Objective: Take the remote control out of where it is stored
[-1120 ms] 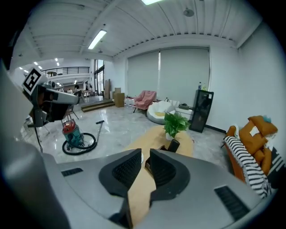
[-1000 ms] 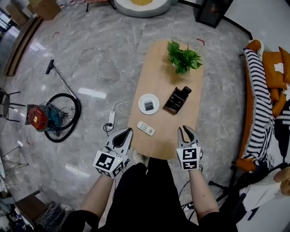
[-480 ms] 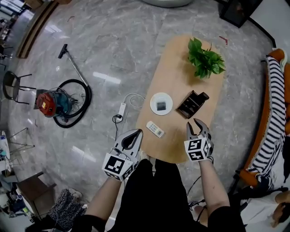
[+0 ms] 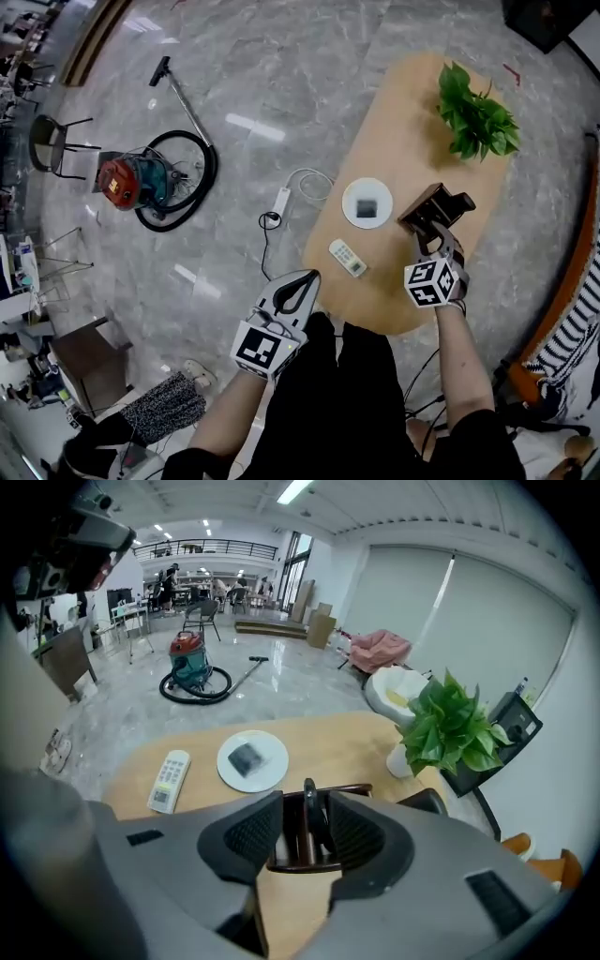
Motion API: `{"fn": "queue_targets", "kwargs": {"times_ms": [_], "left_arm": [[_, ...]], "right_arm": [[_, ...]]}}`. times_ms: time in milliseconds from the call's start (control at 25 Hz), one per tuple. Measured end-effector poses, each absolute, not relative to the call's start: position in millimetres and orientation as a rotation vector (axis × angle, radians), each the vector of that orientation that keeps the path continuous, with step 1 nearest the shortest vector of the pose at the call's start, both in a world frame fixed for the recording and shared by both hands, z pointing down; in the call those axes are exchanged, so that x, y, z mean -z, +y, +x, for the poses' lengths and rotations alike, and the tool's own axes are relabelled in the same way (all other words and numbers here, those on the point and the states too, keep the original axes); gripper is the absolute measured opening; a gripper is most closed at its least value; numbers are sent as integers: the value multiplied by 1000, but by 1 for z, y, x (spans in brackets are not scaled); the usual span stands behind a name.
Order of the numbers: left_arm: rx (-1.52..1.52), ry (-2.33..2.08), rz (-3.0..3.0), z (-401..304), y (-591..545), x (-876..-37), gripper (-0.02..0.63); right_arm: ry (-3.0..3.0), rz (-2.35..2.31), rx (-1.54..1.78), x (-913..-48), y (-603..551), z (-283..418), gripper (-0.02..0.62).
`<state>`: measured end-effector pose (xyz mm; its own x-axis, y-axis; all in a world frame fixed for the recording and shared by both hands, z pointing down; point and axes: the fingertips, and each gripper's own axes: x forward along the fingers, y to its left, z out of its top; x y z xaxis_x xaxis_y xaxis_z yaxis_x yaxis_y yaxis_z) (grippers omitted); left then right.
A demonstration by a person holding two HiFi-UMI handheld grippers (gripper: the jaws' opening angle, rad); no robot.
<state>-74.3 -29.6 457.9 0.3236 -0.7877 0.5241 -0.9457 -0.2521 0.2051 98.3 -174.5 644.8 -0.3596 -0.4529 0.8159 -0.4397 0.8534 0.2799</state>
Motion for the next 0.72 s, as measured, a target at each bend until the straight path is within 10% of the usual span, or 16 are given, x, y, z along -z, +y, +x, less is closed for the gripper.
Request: {"fn": "queue_targets", "kwargs": {"times_ms": [640, 720], "left_arm": [[-445, -1544, 1957, -103, 0, -483, 6], [-446, -1538, 1961, -104, 3, -482, 6]], "right_arm": [[-1862, 559, 95, -714, -209, 96, 167], [-1852, 583, 85, -713, -208, 96, 86]]}}
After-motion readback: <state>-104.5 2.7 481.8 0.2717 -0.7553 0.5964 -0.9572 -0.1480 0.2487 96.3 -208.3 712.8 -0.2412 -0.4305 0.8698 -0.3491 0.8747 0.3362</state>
